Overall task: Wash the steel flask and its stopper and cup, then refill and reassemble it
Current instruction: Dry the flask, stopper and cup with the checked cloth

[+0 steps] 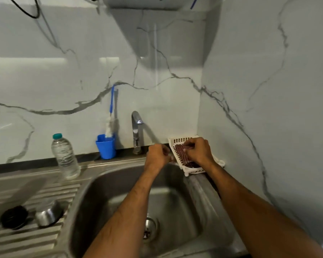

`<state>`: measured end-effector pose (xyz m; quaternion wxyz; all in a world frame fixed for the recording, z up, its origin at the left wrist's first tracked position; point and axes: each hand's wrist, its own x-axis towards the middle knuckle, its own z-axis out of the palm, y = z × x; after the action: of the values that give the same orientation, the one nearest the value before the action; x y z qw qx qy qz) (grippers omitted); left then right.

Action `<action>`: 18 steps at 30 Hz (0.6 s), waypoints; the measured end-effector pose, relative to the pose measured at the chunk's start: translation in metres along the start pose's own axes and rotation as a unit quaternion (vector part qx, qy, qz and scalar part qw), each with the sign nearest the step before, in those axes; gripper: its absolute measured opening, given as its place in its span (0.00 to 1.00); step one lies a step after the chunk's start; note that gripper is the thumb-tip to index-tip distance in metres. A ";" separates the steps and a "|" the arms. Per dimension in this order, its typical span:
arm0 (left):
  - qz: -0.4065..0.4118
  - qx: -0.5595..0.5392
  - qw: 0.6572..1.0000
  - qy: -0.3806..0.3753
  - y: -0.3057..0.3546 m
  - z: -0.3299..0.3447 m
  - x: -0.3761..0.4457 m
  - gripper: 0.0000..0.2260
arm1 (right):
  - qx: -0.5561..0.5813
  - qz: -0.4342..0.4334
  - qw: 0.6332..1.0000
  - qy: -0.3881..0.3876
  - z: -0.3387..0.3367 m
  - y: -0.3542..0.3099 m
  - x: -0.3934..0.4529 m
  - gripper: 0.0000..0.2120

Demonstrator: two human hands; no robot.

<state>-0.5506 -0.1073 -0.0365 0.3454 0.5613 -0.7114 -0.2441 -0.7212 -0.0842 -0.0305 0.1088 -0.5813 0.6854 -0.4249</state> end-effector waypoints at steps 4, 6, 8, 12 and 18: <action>-0.041 -0.020 0.999 -0.002 0.015 0.039 0.023 0.09 | -0.045 0.046 0.998 -0.007 -0.008 0.030 0.019 0.11; -0.067 -0.027 0.997 0.014 0.020 0.054 0.033 0.10 | -0.068 0.057 0.996 -0.024 -0.006 0.042 0.025 0.12; -0.087 -0.022 0.996 0.017 0.023 0.069 0.044 0.11 | -0.089 0.064 0.993 -0.047 -0.002 0.053 0.029 0.14; -0.118 0.015 0.993 0.007 0.028 0.091 0.059 0.14 | -0.114 0.060 0.989 -0.074 0.008 0.070 0.034 0.15; -0.157 0.069 0.984 -0.049 0.041 0.103 0.082 0.18 | -0.124 0.060 0.988 -0.074 0.016 0.081 0.040 0.15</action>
<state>-0.6666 -0.1803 -0.0547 0.2281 0.6756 -0.6459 -0.2725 -0.7803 -0.1302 -0.0843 0.1116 -0.5778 0.7568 -0.2846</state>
